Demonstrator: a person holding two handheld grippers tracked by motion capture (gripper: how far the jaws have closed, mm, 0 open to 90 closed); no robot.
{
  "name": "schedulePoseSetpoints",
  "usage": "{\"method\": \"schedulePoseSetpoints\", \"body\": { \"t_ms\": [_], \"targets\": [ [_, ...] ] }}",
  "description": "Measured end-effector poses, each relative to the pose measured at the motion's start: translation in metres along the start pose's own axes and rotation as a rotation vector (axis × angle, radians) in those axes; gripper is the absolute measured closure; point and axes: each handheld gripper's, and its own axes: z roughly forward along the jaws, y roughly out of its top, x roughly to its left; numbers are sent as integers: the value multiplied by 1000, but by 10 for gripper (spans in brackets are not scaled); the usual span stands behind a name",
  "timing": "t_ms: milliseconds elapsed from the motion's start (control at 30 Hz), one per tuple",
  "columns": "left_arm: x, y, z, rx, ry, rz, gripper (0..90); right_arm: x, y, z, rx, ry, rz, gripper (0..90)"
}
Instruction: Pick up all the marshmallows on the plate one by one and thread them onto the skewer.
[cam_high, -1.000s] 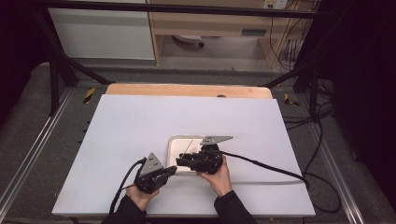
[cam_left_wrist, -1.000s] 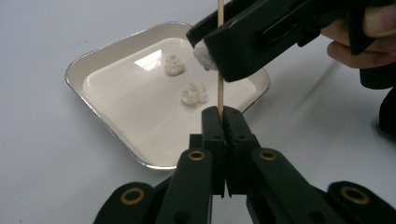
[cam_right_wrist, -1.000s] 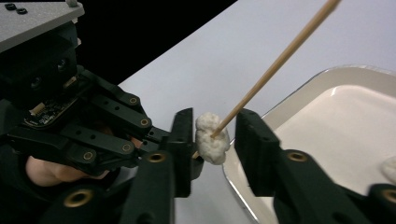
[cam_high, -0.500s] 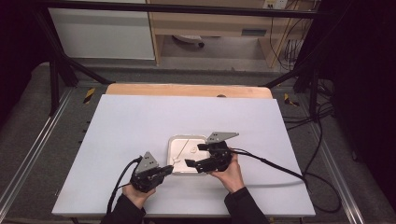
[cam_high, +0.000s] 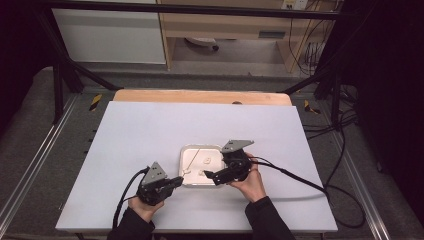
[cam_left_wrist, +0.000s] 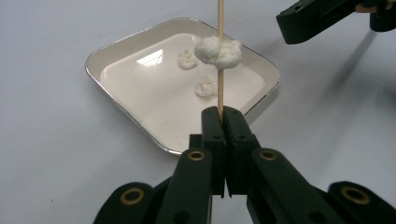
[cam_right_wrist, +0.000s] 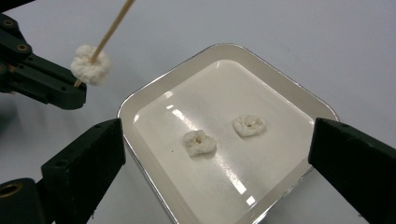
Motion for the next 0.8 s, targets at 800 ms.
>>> {"method": "schedulePoseSetpoints", "body": {
  "t_ms": [800],
  "targets": [
    [4,-1,-1,-1,2,-18,884,-33,1,45,50,-29,10,239]
  ]
}}
